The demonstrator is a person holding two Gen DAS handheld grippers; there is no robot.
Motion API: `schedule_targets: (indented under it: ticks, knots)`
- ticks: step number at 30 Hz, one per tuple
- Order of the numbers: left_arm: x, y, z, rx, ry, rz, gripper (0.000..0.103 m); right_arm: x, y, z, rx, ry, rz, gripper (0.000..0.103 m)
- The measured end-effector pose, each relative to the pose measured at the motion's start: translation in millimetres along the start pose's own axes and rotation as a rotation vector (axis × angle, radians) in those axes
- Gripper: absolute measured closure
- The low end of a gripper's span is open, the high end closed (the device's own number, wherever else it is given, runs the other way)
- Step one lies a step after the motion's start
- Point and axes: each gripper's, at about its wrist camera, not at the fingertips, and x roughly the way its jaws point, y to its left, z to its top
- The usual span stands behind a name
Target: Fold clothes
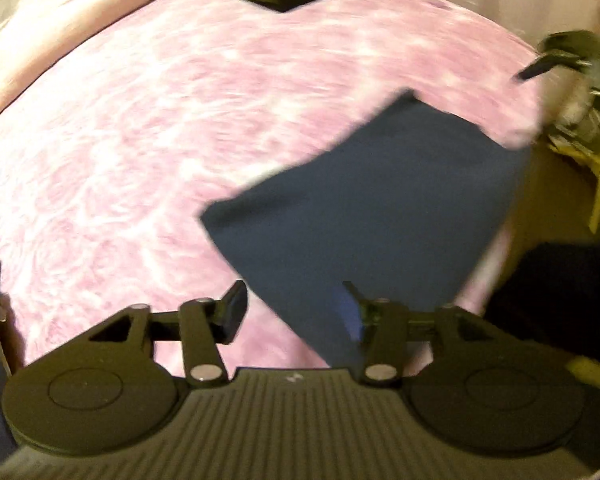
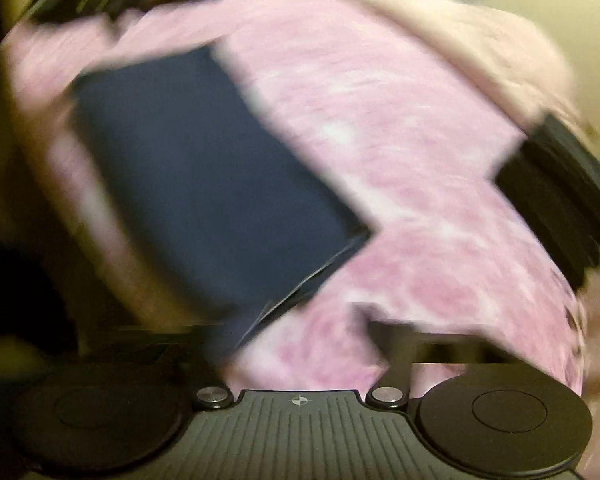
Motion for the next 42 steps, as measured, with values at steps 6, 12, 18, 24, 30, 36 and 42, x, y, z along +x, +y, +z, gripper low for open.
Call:
schedule_targets:
  ticks: [6,12,18,24,30,36,42]
  knots:
    - [55,45,17,-0.151,-0.089,-0.012,0.056,50,-58,33,0.356,-0.136,0.077,0.018]
    - [95,53,15,-0.133,-0.177,-0.018,0.056,115,-100,30,0.405,-0.219,0.176,0.043]
    - [102,40,-1,-0.141,-0.235,0.021,0.056,139,-96,8,0.347,-0.270,0.171,0.066]
    - [92,37,-6,-0.250,-0.210,0.028,0.056,132,-81,-10,0.373,-0.275,0.113,0.082]
    - [90,39,-8,-0.261,-0.199,0.044,0.087,130,-79,-11,0.368,-0.265,0.089,0.103]
    - [69,37,-4,-0.237,-0.281,0.027,0.098,99,-95,-10,0.412,-0.325,0.056,0.103]
    - [119,52,-4,-0.281,-0.164,0.019,0.093,144,-105,11,0.388,-0.173,0.083,0.103]
